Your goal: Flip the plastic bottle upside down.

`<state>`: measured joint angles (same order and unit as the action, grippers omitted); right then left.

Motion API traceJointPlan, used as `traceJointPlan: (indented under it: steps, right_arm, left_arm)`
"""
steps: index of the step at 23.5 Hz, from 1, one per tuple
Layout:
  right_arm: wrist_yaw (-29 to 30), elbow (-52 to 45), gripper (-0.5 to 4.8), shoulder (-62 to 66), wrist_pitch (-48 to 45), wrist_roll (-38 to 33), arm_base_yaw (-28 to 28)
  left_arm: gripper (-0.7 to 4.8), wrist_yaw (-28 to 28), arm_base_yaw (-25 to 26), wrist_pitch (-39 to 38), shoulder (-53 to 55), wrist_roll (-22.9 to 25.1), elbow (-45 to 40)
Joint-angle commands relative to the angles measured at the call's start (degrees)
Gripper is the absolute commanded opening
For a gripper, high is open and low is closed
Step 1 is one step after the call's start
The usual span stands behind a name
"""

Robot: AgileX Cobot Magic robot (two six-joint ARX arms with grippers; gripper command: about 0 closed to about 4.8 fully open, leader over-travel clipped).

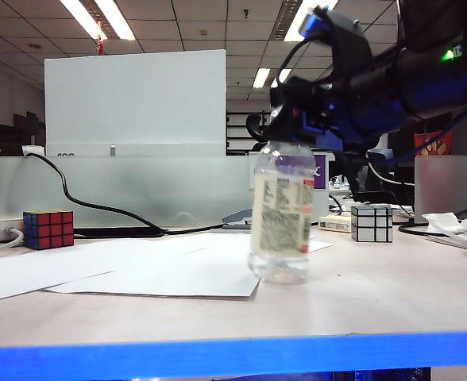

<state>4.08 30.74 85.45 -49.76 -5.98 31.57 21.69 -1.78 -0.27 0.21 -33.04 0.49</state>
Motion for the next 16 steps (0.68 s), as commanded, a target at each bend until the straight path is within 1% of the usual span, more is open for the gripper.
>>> traceJointPlan:
  steps: [1,2,3,4,5,6,7,8,9,10,12,14,16]
  right_arm:
    - [1.8,1.8,-0.07,-0.3,-8.2,-17.5,-1.2]
    - [3.3,2.5,-0.07,-0.3,-11.0,-26.3,-1.7]
    - [3.7,2.9,-0.07,-0.3,-12.8,-32.3,-2.1]
    - [4.6,3.7,-0.07,-0.3,-14.9,-41.1,-2.2]
    - [5.0,4.4,-0.07,-0.3,-16.2,-45.7,-2.2]
    - [5.2,5.3,-0.07,-0.3,-18.2,-53.2,-2.2]
    - [5.4,5.8,-0.07,-0.2,-19.5,-57.8,-2.2]
    - [6.2,6.8,-0.07,-0.2,-21.4,-64.6,-2.2]
    - [6.3,7.3,-0.07,-0.1,-22.6,-68.9,-2.2]
    - [6.6,8.2,-0.07,-0.1,-24.7,-76.0,-2.2]
    - [8.5,9.7,-0.07,-0.1,-27.7,-85.6,-2.2]
    - [9.9,11.1,-0.07,-0.1,-30.4,-90.9,-1.9]
    - [10.4,12.6,-0.07,-0.1,-31.3,-96.2,0.0]
  left_arm:
    - [1.25,2.8,0.1,3.3,-0.1,0.0,0.2]
    - [1.25,5.4,0.1,6.3,-0.1,-0.1,0.2]
    - [1.25,7.0,0.1,8.7,-0.1,-0.3,0.2]
    - [1.25,9.6,0.1,13.1,-0.1,-0.5,0.2]
    - [1.25,11.1,0.1,16.1,-0.1,-0.5,0.2]
    - [1.25,13.0,0.1,22.2,-0.1,-1.0,0.2]
    - [1.25,13.6,0.1,25.0,-0.1,-1.6,0.2]
    - [1.25,14.6,0.1,31.2,-0.1,-2.2,0.2]
    - [1.25,14.8,0.1,33.9,-0.1,-2.2,0.2]
    - [1.25,15.1,0.1,39.8,-0.1,-2.1,0.2]
    - [1.25,15.0,0.1,47.5,-0.1,-2.1,0.2]
    - [1.25,15.0,0.1,52.0,-0.1,-2.1,0.2]
    - [1.26,15.6,0.0,55.0,-0.1,-2.1,0.3]
